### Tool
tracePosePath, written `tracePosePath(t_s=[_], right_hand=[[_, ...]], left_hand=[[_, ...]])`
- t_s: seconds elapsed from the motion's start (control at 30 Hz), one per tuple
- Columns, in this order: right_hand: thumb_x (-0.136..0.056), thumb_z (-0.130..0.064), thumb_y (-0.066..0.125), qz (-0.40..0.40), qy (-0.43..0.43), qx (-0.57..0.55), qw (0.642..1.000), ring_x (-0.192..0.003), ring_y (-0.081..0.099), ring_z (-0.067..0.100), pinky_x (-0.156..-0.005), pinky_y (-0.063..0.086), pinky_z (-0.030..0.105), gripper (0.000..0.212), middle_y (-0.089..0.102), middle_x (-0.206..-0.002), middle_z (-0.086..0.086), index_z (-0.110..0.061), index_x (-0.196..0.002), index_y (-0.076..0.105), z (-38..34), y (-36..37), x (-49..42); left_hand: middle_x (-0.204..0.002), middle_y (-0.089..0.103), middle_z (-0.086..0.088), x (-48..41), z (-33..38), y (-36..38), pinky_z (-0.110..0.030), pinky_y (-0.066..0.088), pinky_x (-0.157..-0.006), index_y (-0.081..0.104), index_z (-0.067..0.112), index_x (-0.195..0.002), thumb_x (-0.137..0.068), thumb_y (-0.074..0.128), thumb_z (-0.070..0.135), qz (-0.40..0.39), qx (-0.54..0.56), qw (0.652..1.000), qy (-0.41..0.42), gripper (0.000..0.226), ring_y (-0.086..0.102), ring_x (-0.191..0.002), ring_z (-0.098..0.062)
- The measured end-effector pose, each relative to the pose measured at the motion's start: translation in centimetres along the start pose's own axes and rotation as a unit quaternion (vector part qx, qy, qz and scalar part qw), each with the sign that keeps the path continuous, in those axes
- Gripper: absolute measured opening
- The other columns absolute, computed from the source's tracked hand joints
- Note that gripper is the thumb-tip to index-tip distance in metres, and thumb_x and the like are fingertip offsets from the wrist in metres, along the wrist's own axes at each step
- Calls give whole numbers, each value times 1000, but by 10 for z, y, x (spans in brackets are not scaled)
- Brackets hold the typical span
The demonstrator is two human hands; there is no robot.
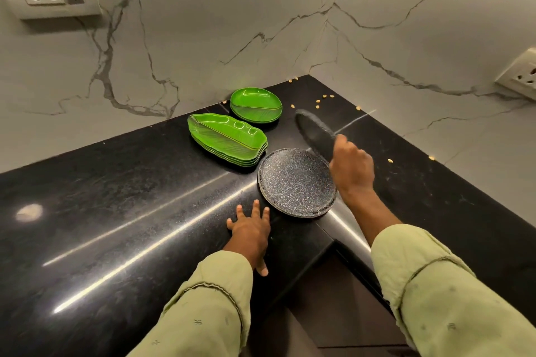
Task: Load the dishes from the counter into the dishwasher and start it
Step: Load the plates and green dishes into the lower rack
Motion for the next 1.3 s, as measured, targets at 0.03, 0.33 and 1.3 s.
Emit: tracePosePath(t_s=[0.03, 0.33, 1.3], right_hand=[[-88, 3, 50, 34, 61, -51, 996, -74, 69, 42, -60, 53, 43, 16, 70, -85, 23, 0, -101, 58, 8, -2, 6], [-96, -12, 51, 87, 451, -362, 811, -96, 62, 40, -74, 45, 40, 14, 66, -105, 23, -2, -106, 55, 43, 18, 83], [-100, -14, 49, 18, 513, -657, 552, -88, 64, 25, -71, 59, 47, 11, 64, -96, 3, -15, -99, 60, 99, -22, 325]], left_hand=[[-159, -34, -4, 1, 0, 0, -68, 11, -116, -21, 20, -155, -62, 93, 36, 4, 1, 1000, 1, 148, -19, -146, -46], [-162, -26, -7, 13, -2, 3, -64, 16, -117, -16, 18, -156, -65, 91, 37, 37, -18, 999, 27, 143, -14, -148, -46], [-166, -8, -8, 178, 64, 142, -47, 1, -122, -1, 17, -159, -98, 38, 60, 352, -73, 931, 68, 85, -3, -153, -29]])
Point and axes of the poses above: each hand's wrist, its own x-axis away from the middle knuckle, its own y-axis out of the palm, z = x × y, the point moved 2 cm from there along -x, towards the middle knuckle
